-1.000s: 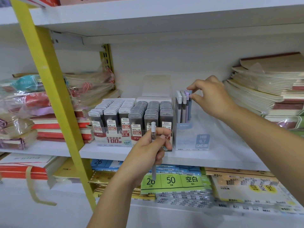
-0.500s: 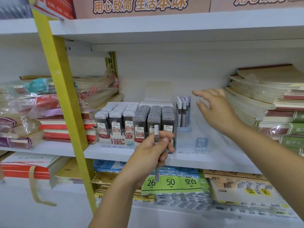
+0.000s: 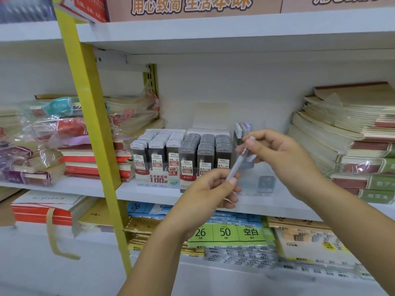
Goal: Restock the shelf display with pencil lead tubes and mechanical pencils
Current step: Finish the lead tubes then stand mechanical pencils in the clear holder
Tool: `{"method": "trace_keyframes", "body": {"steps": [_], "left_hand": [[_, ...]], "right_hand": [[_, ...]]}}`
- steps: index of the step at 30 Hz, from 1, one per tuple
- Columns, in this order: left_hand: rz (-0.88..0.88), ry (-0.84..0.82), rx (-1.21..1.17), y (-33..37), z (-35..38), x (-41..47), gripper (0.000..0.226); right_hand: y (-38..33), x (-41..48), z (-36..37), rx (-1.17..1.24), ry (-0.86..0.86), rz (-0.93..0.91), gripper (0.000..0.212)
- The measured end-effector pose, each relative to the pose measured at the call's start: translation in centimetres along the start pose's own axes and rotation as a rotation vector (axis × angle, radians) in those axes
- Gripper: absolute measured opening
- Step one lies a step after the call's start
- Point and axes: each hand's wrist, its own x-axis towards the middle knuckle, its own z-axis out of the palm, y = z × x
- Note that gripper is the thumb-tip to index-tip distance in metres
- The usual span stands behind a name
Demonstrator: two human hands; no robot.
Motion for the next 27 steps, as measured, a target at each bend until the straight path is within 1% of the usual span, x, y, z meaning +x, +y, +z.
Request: {"method": "trace_keyframes", "body": {"steps": [2, 3, 5, 7, 8, 9, 11, 12, 13, 15, 19, 23, 27], "left_hand": [[0.002, 0.034, 0.024, -0.2, -0.2, 0.0, 0.021], [0.006, 0.040, 0.049, -0.2, -0.1, 0.0, 0.021], [0.017, 0.050, 0.095, -0.3, 0.3, 0.0, 0.021], [0.061, 0.099, 0.206, -0.6, 0.6, 0.0, 0.018], [0.121, 0.154, 0.329, -0.7, 0.7, 0.0, 0.016], [0.207, 0.234, 0.499, -0.7, 0.5, 0.1, 0.018], [0.419, 0.425, 0.872, -0.1, -0.1, 0.4, 0.033], [0.518, 0.483, 1.013, 0.3, -0.4, 0.8, 0.038], [0.591, 0.509, 1.106, 0.7, -0.7, 1.4, 0.042], [0.642, 0.494, 1.228, 1.1, -1.1, 2.6, 0.046], [0.597, 0.392, 1.351, 0.5, -1.2, 4.2, 0.049], [0.629, 0.404, 1.385, -0.5, -1.5, 4.8, 0.046], [0.700, 0.439, 1.391, -1.1, -1.6, 5.0, 0.037]], "right_hand": [[0.0, 0.1, -0.8, 0.089, 0.084, 0.047, 0.009], [0.1, -0.1, -1.0, 0.119, 0.089, 0.064, 0.009], [0.1, -0.5, -1.2, 0.163, 0.025, 0.085, 0.014], [-0.3, -0.8, -1.5, 0.182, -0.010, 0.047, 0.019], [-0.6, -0.7, -2.0, 0.187, 0.025, 0.001, 0.019], [-1.0, -0.3, -2.6, 0.181, 0.088, -0.059, 0.017], [-1.5, 0.9, -4.1, 0.114, 0.202, -0.167, 0.017], [-1.6, 1.6, -4.7, 0.056, 0.218, -0.196, 0.018], [-1.4, 2.3, -5.1, -0.010, 0.207, -0.208, 0.020], [-0.6, 3.5, -5.0, -0.135, 0.142, -0.204, 0.022], [1.6, 4.7, -3.5, -0.314, 0.028, -0.181, 0.020], [2.6, 5.0, -2.7, -0.408, -0.033, -0.216, 0.028], [2.7, 5.0, -2.6, -0.469, -0.068, -0.269, 0.029]]}}
